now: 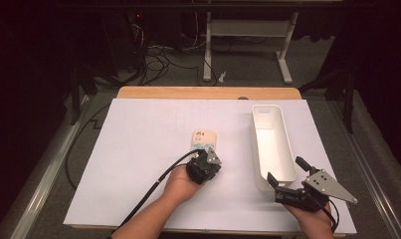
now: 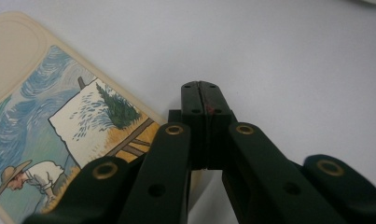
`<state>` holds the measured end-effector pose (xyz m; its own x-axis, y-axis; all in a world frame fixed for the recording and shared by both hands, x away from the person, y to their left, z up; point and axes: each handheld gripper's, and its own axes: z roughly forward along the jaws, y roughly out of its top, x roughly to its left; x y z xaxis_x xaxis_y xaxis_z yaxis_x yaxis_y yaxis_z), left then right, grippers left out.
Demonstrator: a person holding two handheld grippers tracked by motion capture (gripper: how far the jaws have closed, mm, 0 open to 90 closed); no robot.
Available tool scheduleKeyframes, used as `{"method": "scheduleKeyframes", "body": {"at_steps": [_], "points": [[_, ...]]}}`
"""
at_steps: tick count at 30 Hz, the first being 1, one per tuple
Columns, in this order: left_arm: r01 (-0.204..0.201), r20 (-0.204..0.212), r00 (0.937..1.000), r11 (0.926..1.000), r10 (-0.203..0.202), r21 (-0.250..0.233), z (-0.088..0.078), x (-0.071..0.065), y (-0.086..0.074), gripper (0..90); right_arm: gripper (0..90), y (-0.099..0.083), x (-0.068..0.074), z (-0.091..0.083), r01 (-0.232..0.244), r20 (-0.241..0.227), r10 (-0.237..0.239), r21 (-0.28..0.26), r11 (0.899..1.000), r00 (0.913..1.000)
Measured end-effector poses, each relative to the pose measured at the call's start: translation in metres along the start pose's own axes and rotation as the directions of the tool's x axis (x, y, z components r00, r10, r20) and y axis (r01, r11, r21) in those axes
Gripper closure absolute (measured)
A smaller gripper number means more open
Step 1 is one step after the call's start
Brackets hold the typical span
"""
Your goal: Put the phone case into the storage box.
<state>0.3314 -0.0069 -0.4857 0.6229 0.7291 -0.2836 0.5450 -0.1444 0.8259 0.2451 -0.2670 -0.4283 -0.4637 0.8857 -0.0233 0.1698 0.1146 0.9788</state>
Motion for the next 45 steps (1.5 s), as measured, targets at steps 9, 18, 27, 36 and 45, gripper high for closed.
{"method": "scheduleKeyframes", "body": {"at_steps": [9,18,27,36,45], "points": [[0.007,-0.033,0.9994,0.9999,-0.006,0.012,-0.015,0.017,-0.004,90.0,1.0,0.0,0.0,0.0,-0.005,0.0,0.005,-0.002,1.0,1.0],[0.051,-0.083,0.9952,0.9987,-0.052,-0.004,-0.035,0.046,-0.005,90.0,1.2,-0.001,0.001,0.0,-0.003,0.001,0.003,0.002,1.0,1.0],[0.077,-0.115,0.9902,0.9968,-0.079,-0.023,-0.047,0.065,-0.006,90.0,1.2,-0.001,0.001,0.0,0.002,0.003,-0.002,0.003,1.0,1.0],[0.105,-0.127,0.9858,0.9936,-0.11,-0.042,-0.056,0.077,-0.007,90.0,1.2,-0.001,0.002,0.0,0.006,0.003,-0.006,0.002,1.0,1.0],[0.169,-0.087,0.9806,0.9828,-0.176,-0.074,-0.07,0.085,-0.006,90.0,1.2,-0.001,0.002,0.0,0.009,0.001,-0.009,-0.001,1.0,1.0]]}}
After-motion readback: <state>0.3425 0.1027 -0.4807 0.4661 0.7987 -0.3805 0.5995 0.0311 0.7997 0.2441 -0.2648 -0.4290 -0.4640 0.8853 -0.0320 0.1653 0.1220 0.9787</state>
